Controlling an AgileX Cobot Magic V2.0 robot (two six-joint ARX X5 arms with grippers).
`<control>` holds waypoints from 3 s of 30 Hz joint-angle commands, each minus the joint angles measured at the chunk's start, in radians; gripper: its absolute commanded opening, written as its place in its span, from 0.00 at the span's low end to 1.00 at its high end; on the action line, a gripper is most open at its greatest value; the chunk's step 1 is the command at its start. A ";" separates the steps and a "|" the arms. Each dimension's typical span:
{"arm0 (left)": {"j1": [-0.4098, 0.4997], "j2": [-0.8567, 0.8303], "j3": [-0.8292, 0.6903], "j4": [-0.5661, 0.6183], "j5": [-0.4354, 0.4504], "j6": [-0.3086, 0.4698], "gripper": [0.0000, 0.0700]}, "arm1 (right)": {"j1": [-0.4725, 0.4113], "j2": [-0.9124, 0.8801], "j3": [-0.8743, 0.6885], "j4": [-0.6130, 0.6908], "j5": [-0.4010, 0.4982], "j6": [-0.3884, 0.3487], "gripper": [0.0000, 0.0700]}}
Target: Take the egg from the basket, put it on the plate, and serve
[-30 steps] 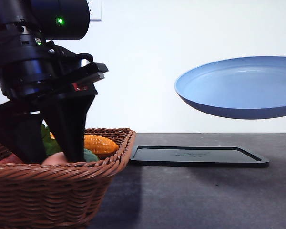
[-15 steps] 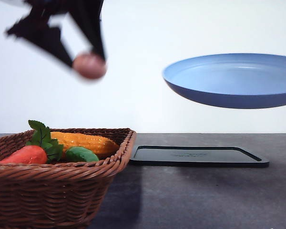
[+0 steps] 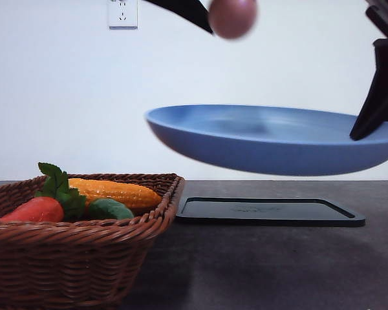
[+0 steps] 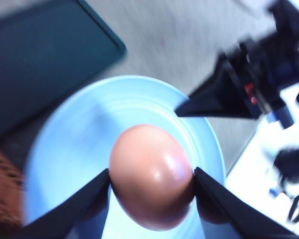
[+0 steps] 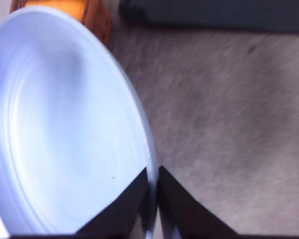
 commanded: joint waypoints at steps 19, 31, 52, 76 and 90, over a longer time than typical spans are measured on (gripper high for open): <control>-0.053 0.228 0.017 -0.002 -0.009 0.086 0.34 | 0.016 0.020 0.023 0.013 -0.027 0.010 0.00; -0.054 0.214 0.017 -0.020 -0.009 0.086 0.54 | 0.016 0.020 0.023 -0.012 -0.026 0.009 0.00; -0.008 -0.156 0.017 -0.098 -0.322 0.102 0.63 | -0.050 0.107 0.025 0.014 -0.027 0.011 0.00; 0.011 -0.560 0.017 -0.181 -0.630 0.075 0.63 | -0.227 0.898 0.677 0.064 -0.026 -0.029 0.00; 0.011 -0.556 0.017 -0.180 -0.630 0.056 0.63 | -0.226 1.065 0.832 -0.041 -0.008 -0.038 0.00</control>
